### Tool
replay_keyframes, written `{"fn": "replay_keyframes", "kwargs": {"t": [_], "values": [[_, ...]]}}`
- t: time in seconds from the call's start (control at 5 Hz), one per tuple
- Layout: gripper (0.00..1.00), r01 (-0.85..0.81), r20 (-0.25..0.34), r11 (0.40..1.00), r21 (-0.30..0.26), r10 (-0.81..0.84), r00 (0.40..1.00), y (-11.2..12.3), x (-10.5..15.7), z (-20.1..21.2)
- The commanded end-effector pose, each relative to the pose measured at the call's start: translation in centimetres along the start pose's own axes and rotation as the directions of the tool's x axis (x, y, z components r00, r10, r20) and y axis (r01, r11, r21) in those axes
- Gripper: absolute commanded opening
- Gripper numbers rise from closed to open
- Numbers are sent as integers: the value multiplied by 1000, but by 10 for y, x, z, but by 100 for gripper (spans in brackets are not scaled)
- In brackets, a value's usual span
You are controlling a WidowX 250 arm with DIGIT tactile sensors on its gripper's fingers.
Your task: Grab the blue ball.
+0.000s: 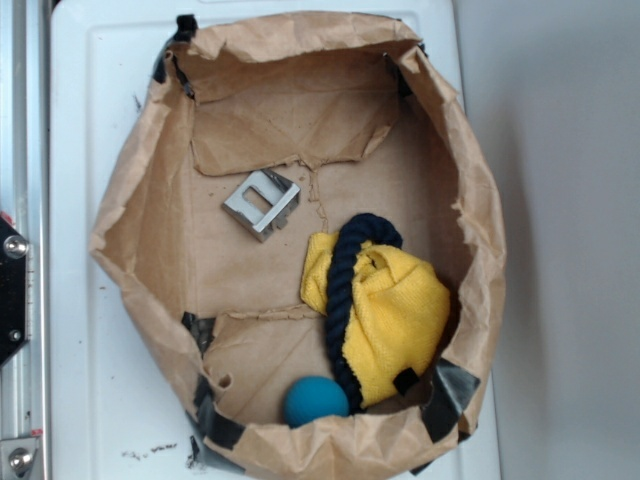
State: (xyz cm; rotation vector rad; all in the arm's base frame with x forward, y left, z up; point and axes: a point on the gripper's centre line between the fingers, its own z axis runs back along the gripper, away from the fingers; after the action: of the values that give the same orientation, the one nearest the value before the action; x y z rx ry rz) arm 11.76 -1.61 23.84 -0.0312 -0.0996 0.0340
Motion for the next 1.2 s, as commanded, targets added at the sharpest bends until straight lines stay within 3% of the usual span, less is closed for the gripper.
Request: {"fn": "replay_keyframes", "kwargs": {"t": [0.0,0.4,0.6,0.8,1.0], "values": [[100,0,0,1000,0,0,1000,0,0,0],[100,-156,-27,988,21,156,987,-2,93,-21],[100,-123,18,992,35,122,992,11,114,-35],[100,82,158,996,27,-86,984,16,115,-33],[100,324,261,944,59,-328,908,28,118,-38]]}}
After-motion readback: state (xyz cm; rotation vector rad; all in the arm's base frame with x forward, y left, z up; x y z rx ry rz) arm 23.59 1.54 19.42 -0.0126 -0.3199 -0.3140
